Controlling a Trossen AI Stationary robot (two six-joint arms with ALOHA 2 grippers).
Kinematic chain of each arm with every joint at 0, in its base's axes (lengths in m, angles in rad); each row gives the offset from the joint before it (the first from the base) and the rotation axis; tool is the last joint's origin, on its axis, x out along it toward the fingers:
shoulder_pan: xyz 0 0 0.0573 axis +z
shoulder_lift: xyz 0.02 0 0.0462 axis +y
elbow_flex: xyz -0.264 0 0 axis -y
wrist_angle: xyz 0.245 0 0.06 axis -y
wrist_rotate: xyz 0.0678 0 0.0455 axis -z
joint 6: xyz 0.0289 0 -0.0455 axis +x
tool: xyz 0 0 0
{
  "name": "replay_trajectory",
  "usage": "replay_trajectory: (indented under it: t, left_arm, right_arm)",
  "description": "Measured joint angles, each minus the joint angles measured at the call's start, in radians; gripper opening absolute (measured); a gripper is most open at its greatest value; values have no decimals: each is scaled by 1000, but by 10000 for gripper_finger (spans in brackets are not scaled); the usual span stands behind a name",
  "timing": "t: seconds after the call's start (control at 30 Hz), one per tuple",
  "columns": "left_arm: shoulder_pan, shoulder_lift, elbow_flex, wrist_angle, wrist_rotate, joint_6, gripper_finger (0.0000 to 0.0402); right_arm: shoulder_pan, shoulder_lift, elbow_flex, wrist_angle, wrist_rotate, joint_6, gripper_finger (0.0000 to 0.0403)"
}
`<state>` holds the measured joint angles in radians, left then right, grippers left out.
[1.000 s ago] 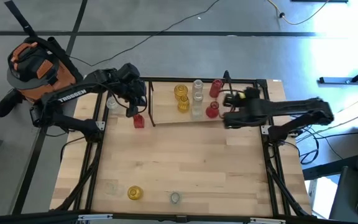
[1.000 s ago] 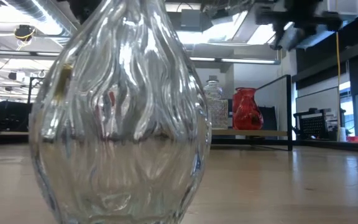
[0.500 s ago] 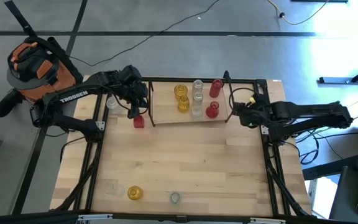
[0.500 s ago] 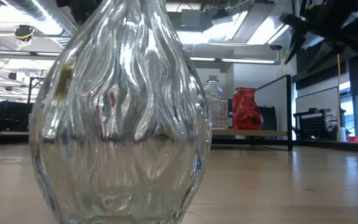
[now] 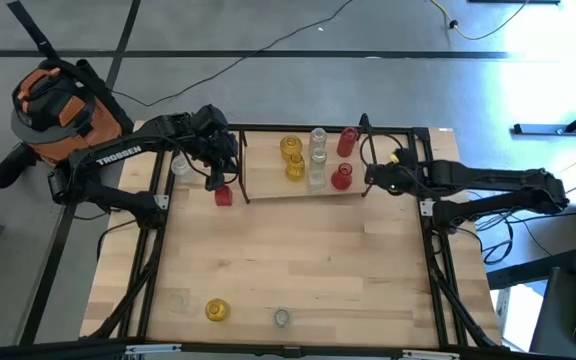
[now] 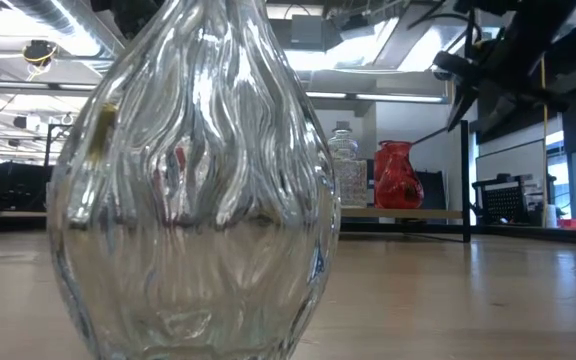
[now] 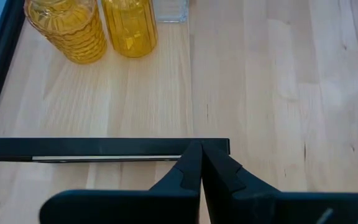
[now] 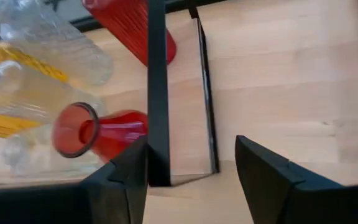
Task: Sort vases onto shelf
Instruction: Adjust the shelf
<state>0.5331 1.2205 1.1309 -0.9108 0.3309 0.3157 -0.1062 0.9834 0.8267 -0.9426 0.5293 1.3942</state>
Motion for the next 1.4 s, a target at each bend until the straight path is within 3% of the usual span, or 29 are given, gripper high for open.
replay_trajectory:
  t: [0.13, 0.4, 0.57, 0.9, 1.13, 1.4]
  left_arm:
    - [0, 0, 0, 0, 0, -7, 0]
    - [0, 0, 0, -1, 0, -27, 0]
    - [0, 0, 0, -1, 0, -28, 0]
    - [0, 0, 0, -1, -1, -28, 0]
    - [0, 0, 0, -1, -1, -48, 0]
    - [0, 0, 0, 2, -6, -47, 0]
  right_arm:
    - [-50, 11, 0, 38, -40, -96, 156]
    - [-112, 14, 0, 103, -151, -223, 13]
    - [-111, 14, 0, 117, -202, -216, 25]
    - [-108, 16, 0, 171, -348, -168, 13]
    - [-24, 15, 1, 155, -338, -82, 9]
    - [28, 14, 2, 108, -250, -14, 15]
